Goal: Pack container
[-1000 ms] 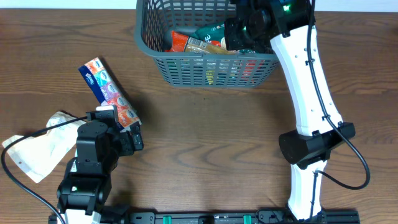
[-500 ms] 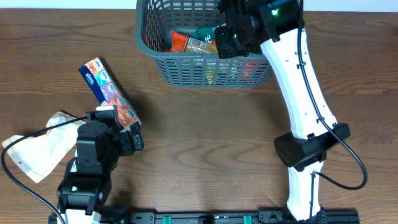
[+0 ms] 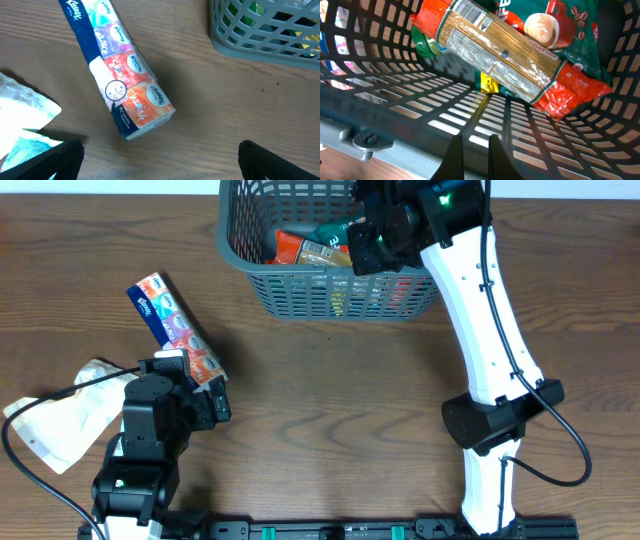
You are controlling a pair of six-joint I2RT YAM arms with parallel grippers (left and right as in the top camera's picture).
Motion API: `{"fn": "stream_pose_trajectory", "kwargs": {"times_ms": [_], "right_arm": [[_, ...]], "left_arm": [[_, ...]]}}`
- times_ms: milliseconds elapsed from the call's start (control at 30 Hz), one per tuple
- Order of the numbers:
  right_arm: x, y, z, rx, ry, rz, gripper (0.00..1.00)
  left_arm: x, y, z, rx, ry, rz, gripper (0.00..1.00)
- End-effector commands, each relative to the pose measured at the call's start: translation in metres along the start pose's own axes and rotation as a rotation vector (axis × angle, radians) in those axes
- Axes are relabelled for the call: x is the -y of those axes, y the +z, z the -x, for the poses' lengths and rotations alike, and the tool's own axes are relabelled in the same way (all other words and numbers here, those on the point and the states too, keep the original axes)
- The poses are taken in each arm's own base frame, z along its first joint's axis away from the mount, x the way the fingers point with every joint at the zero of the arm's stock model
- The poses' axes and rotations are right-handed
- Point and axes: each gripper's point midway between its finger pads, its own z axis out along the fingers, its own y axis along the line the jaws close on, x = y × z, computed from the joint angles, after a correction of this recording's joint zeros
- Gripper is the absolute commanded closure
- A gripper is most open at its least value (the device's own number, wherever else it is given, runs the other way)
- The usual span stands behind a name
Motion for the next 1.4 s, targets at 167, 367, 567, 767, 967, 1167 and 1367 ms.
{"fn": "stream_pose_trajectory", "kwargs": {"times_ms": [167,367,567,767,967,1167,1367], "right_arm": [[-0.003,-0.012,-0.019,-0.055,-0.020,0.001,0.99],[-0.002,-0.013,-0.026,-0.079,-0.017,-0.004,0.99],[-0.002,-0.013,-0.029,-0.090,-0.005,-0.006,0.99],[-0.013,-0.013,-0.031,-0.094,-0.030,0.003,0.99],[-0.030,-0.012,-0.036,-0.100,-0.069,0.017,0.99],[-0.039,-0.011,-0.039,-0.104,-0.075,0.023,0.99],[-0.043,-0.012,-0.041,-0.106,-0.081,0.030,0.99]], "left_arm": [[-0.002,-0.004,0.004,0.001,-0.011,0.014,0.01],[-0.003,-0.004,0.002,-0.008,-0.011,0.016,0.01],[-0.003,-0.004,0.002,-0.008,-0.011,0.016,0.02],[-0.003,-0.004,0.002,-0.008,-0.011,0.016,0.01],[-0.003,-0.004,0.002,-0.008,-0.011,0.016,0.01],[-0.003,-0.004,0.002,-0.008,-0.011,0.016,0.01],[-0.003,-0.004,0.002,-0.008,-0.011,0.016,0.01]]}}
